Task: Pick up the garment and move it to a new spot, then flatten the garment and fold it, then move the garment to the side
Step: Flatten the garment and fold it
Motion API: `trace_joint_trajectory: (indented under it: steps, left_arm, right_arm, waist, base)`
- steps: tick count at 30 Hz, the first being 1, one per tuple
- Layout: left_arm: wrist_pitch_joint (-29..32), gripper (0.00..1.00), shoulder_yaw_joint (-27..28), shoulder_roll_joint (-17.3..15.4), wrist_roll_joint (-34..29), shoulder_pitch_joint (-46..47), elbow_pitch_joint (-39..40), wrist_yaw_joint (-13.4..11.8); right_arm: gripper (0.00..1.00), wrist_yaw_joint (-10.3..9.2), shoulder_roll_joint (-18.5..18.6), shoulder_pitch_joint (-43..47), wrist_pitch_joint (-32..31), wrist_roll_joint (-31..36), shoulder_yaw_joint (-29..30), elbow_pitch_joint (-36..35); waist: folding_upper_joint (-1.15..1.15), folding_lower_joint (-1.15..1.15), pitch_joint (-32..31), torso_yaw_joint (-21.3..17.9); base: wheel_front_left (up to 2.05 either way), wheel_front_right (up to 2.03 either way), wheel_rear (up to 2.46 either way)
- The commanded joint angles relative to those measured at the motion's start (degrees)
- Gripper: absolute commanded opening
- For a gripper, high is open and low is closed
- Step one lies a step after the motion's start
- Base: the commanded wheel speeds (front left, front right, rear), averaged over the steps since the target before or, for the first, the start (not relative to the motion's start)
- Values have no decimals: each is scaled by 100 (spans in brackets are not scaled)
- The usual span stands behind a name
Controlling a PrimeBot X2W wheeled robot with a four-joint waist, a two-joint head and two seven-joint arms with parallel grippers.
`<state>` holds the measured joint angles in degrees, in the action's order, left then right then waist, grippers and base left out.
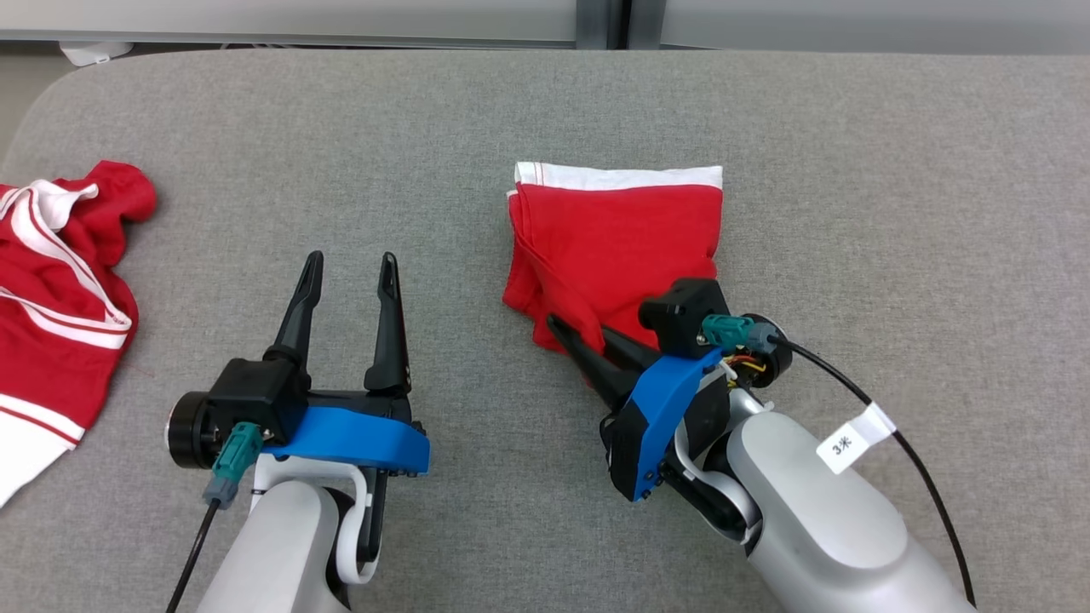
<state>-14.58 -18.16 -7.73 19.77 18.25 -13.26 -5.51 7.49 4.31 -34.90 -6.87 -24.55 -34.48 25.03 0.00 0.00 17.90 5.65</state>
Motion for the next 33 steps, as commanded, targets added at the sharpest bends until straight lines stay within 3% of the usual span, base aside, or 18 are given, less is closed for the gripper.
trace_joint_trajectory:
  steps: [1, 9, 15, 25, 33]
  left_arm:
    - [-34, 100, 14, 17, 2, 38, -20, 15]
    - [-57, 100, 58, 11, -1, -32, -94, 5]
    - [-57, 100, 119, -57, -51, -156, -127, -52]
    - [-48, 100, 161, -271, -69, -492, -111, -116]
    - [78, 100, 128, -451, -31, -967, -59, -157]
  right_arm:
    - [100, 0, -24, 60, 187, -94, -47, 45]
    - [100, 0, 113, 24, 1231, -53, -104, -273]
    - [100, 0, 420, 445, 1857, 128, 916, -830]
    - [100, 0, 620, 1944, 1692, 651, 3005, -1638]
    - [100, 0, 405, 2995, 1346, 926, 3552, -2083]
  waist:
    - [0, 0, 17, 11]
    - [0, 0, -44, -40]
    - [0, 0, -229, -186]
    - [0, 0, -629, -399]
    - [0, 0, -1139, -465]
  base:
    - [0, 0, 0]
    - [0, 0, 0]
    - [0, 0, 0]
    - [0, 0, 0]
    - [0, 0, 0]
